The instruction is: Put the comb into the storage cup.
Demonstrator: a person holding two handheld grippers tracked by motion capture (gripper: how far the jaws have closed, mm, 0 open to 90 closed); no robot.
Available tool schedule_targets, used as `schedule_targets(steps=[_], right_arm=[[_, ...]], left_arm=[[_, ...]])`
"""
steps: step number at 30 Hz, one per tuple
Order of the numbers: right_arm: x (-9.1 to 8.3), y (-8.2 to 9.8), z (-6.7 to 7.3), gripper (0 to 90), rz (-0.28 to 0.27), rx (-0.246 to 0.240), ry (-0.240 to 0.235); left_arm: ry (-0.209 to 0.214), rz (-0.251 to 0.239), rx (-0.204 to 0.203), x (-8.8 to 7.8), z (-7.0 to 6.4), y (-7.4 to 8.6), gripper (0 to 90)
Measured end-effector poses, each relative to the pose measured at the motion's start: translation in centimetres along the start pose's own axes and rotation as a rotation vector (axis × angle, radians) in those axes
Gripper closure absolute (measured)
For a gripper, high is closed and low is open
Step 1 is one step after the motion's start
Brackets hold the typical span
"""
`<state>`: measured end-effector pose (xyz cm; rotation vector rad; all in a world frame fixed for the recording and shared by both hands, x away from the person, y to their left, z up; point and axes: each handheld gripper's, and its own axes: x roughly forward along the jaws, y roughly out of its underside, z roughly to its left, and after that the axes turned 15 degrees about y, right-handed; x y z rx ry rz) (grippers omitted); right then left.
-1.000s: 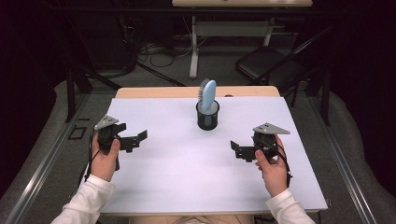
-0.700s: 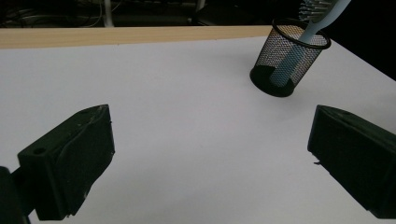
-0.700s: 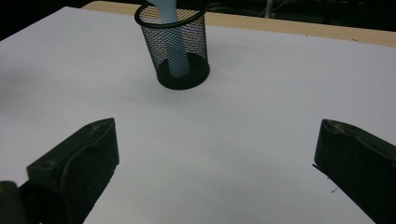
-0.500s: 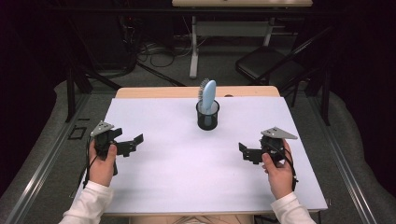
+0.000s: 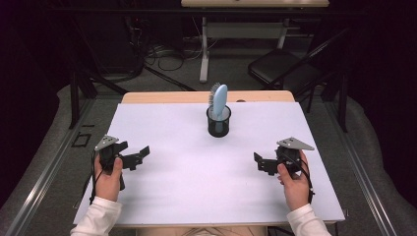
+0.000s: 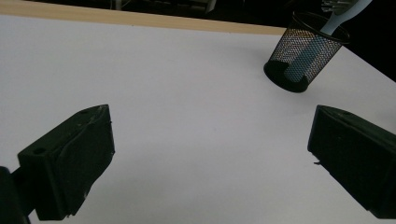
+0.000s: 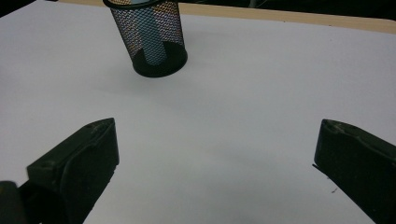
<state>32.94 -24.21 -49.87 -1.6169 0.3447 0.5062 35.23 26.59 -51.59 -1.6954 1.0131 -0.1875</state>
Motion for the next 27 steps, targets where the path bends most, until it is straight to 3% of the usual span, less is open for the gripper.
schedule_targets(steps=[11, 17, 27], right_arm=[[0.4, 0.7, -0.2, 0.0, -0.011, 0.008, 0.012], [0.7, 1.2, -0.2, 0.0, -0.007, 0.011, 0.021], [1.0, 1.7, -0.3, 0.0, 0.003, 0.014, 0.024]], left_arm=[[-0.011, -0.020, 0.014, 0.2, 0.9, 1.3, 0.6], [-0.004, -0.058, 0.038, 0.0, 1.0, 1.7, 0.6], [-0.011, -0.050, 0.031, 0.1, 1.2, 2.1, 0.6]])
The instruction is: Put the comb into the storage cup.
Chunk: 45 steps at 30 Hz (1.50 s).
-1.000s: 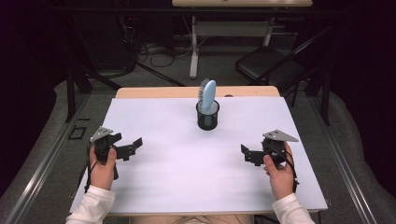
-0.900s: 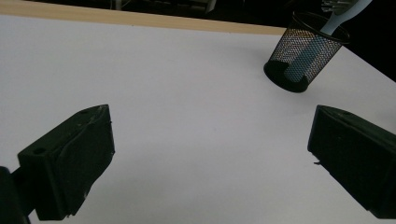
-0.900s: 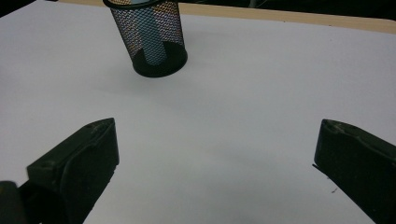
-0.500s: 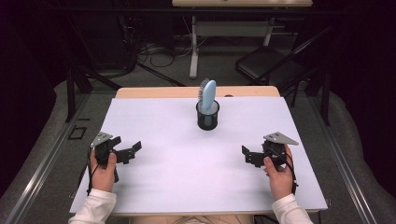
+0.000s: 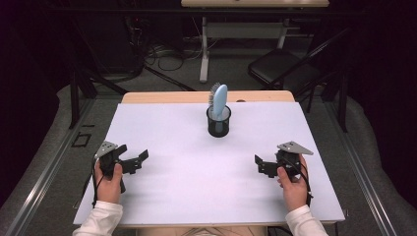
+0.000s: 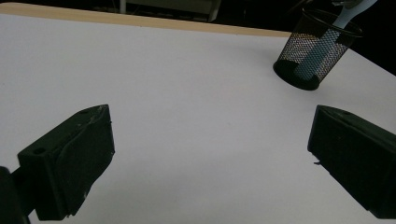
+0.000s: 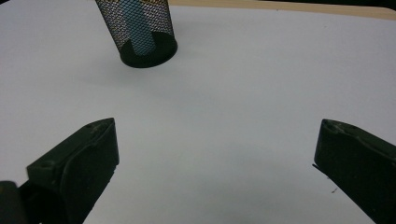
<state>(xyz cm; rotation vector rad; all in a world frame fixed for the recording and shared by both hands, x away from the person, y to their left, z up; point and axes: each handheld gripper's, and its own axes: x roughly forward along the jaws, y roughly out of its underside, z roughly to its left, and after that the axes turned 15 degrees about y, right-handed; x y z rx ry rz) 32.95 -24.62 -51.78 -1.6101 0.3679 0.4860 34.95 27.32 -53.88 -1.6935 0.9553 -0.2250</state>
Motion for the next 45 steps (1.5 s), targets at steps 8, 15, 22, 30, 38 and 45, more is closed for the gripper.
schedule_targets(steps=[8, 15, 22, 30, 38, 45], right_arm=[[0.13, 0.22, -0.16, 0.0, -0.002, 0.005, 0.008], [0.26, 0.45, -0.34, 0.0, 0.005, 0.010, 0.011], [0.42, 0.61, -0.36, 0.0, 0.009, 0.009, 0.015], [0.55, 0.69, -0.37, 0.0, 0.018, 0.010, 0.019], [0.71, 0.80, -0.44, 0.0, 0.020, 0.011, 0.021], [0.78, 0.84, -0.39, 0.0, 0.026, 0.012, 0.021]], left_arm=[[-0.009, 0.005, 0.001, 0.00, 0.20, 0.19, 0.6], [-0.016, 0.007, -0.006, 0.04, 0.39, 0.33, 0.6], [-0.019, 0.011, -0.006, 0.07, 0.48, 0.42, 0.6], [-0.021, 0.010, -0.008, 0.10, 0.54, 0.49, 0.6], [-0.019, 0.013, -0.013, 0.12, 0.59, 0.53, 0.6], [-0.022, 0.015, -0.013, 0.17, 0.60, 0.57, 0.6]])
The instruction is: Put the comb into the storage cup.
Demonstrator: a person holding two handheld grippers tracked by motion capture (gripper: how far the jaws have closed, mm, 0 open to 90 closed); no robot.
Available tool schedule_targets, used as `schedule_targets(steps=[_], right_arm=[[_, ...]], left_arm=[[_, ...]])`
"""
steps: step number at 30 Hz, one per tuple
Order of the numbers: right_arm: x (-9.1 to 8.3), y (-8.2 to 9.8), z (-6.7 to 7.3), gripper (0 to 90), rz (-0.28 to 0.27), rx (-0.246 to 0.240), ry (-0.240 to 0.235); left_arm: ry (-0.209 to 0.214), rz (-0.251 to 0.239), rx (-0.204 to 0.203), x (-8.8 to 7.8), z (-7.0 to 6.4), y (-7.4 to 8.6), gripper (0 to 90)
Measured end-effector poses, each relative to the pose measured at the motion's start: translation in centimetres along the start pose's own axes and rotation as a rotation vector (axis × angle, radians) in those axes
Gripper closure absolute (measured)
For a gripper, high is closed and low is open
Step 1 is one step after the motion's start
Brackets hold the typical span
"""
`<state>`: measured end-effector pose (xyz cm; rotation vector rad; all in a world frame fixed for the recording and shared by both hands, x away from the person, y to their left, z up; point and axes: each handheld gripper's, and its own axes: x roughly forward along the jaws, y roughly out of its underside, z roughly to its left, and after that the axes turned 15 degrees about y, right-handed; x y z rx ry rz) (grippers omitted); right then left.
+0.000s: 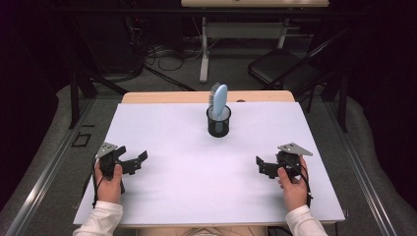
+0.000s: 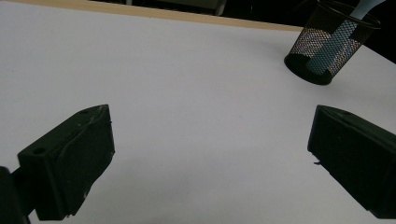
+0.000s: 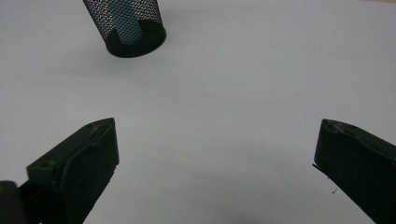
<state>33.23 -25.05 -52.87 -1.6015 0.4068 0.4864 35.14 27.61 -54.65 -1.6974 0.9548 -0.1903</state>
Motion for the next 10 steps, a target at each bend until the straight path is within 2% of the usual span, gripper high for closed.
schedule_targets(steps=[10], right_arm=[[0.19, 0.12, -0.14, 0.0, 0.004, 0.001, 0.011]], left_arm=[[-0.006, 0.005, -0.005, 0.08, 0.18, 0.05, 0.6]])
